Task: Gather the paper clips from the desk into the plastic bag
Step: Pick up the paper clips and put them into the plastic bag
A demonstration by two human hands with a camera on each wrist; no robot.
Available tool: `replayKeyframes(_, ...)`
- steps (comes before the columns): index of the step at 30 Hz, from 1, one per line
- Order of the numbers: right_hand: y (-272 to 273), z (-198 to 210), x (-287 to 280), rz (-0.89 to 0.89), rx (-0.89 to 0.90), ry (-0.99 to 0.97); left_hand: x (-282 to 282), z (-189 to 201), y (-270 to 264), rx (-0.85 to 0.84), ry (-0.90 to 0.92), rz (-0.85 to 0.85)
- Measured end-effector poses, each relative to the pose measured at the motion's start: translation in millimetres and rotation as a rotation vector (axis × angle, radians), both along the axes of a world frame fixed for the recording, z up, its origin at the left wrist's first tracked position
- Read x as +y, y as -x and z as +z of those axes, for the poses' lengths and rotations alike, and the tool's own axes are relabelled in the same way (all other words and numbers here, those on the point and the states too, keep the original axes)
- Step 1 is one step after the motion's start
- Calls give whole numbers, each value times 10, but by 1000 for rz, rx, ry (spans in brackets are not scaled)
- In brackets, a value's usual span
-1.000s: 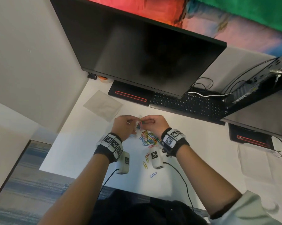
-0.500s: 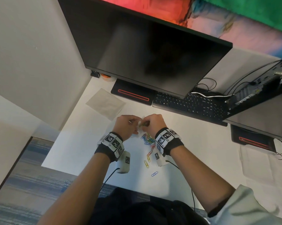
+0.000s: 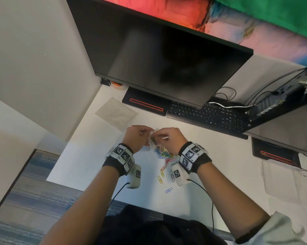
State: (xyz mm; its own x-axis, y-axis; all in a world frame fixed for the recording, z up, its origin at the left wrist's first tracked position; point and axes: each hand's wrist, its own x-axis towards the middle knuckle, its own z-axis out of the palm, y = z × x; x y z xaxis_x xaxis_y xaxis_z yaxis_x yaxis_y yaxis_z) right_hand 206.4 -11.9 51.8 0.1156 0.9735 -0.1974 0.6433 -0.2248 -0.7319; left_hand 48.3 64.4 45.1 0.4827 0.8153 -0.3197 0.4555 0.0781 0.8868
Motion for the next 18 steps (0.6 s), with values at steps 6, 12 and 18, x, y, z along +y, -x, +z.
replayKeyframes(6,-456,-332,-307,-387,-128,72,43,39,126,-29,4,41)
replayKeyframes(12,-230,-790,-507,-211,-355,259,122,-69,301,-23,-22,105)
replayKeyframes(18,74,-878,-208,46,-493,220,106,-58,336,-26,-12,133)
